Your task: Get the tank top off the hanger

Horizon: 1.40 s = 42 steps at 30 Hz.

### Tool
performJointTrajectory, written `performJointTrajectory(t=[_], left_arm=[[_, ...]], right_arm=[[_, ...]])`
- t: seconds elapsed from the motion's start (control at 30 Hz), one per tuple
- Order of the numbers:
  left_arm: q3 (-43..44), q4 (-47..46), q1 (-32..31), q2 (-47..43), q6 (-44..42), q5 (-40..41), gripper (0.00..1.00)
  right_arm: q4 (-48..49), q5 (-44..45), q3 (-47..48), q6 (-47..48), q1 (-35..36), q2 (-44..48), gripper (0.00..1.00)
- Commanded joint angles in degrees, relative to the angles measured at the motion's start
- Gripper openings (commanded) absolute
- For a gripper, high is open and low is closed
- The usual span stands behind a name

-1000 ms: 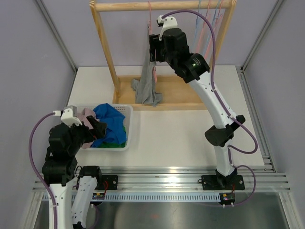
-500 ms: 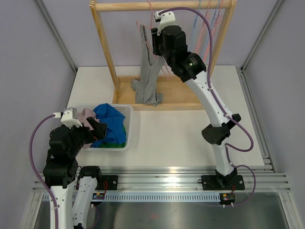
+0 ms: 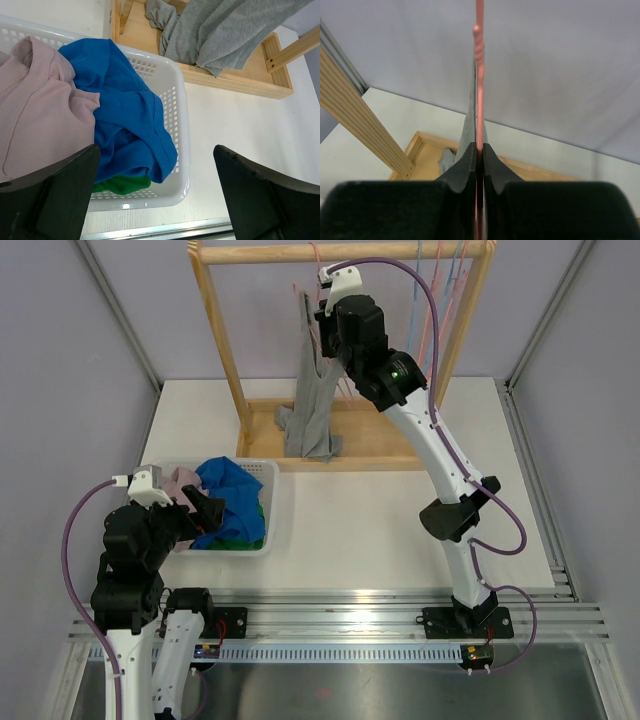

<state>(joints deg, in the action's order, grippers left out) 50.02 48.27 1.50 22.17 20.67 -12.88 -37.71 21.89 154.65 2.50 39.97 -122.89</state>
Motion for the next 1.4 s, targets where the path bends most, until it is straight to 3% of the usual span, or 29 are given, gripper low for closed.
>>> performJointTrajectory(t=[0.0, 0.07, 0.43, 0.7, 0.8, 0.93, 1.03, 1.2, 1.37], left_arm=[[-0.6, -3.3, -0.4, 0.2, 0.3, -2.1, 0.99], [-0.6, -3.4, -0.4, 0.1, 0.3, -2.1, 0.99], [-0.6, -3.3, -0.5, 0.2, 0.3, -2.1, 0.99], [-0.7, -3.4, -0.8, 0.4, 0.3, -2.1, 0.99], [-0.5, -3.4, -0.8, 0.7, 0.0, -2.1, 0.99], [0.1, -4.1, -0.9, 2.3, -0.3, -3.0, 0.99], [1.0, -7.0, -0.9, 5.2, 0.2, -7.8, 0.99], [9.1, -10.3, -1.1, 12.2, 2.4, -11.6, 0.99], [16.4, -11.3, -8.7, 18.6, 3.6, -11.2, 0.99]], right_arm=[[2.9, -0.3, 1.7, 0.3, 0.2, 1.2, 0.06], [3.0, -0.4, 1.2, 0.3, 0.2, 2.0, 0.00], [8.3, -2.5, -0.1, -2.2, 0.1, 8.2, 0.00], [5.3, -3.9, -2.0, -5.8, 0.2, 13.1, 0.00], [3.7, -5.7, -7.5, -9.1, 0.3, 17.9, 0.00], [4.4, -10.5, -21.9, -13.7, 0.3, 28.0, 0.00], [4.8, -14.8, -30.7, -16.7, 0.6, 34.4, 0.00], [-0.3, -17.3, -41.8, -21.0, 1.8, 43.9, 0.00], [-5.1, -21.6, -52.1, -25.3, 2.0, 57.1, 0.00]])
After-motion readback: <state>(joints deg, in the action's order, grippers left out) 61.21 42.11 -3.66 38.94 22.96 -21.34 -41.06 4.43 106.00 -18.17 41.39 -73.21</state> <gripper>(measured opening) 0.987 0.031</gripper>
